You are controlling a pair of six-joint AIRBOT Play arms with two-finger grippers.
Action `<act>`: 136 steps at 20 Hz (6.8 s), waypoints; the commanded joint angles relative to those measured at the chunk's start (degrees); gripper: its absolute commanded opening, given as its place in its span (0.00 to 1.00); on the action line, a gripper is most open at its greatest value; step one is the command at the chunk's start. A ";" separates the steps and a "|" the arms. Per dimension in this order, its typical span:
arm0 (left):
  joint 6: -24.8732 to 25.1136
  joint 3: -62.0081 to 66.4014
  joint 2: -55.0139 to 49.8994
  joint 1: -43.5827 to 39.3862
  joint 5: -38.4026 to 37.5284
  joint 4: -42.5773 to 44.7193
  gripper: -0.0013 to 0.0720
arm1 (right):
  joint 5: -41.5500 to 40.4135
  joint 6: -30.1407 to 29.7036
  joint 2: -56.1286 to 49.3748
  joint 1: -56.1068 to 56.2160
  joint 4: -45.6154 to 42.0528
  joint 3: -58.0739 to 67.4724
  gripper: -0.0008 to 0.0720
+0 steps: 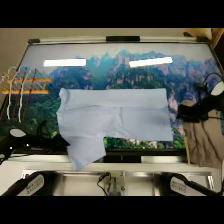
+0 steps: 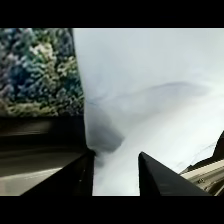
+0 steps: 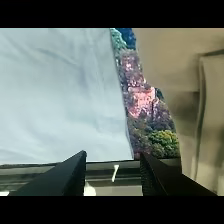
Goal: Fold the shirts.
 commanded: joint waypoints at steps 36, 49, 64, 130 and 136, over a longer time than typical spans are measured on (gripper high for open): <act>4.09 34.10 -4.59 -3.08 0.09 -1.11 0.06 | -26.03 -4.70 4.02 0.04 15.74 -9.31 0.11; -4.11 62.47 -38.69 -6.34 0.57 -1.51 0.06 | -38.03 5.53 -20.76 10.58 6.64 9.88 0.11; -5.77 67.47 -38.73 -6.99 -3.78 -1.73 0.75 | -36.09 1.99 -26.27 5.05 14.97 13.51 0.86; -4.26 68.39 2.27 5.68 -6.47 -13.77 0.06 | -59.89 -0.15 -28.11 51.08 50.66 20.96 0.92; -3.58 67.38 2.12 5.68 -6.38 -13.38 0.06 | -28.50 5.09 -16.65 33.05 17.53 20.96 0.92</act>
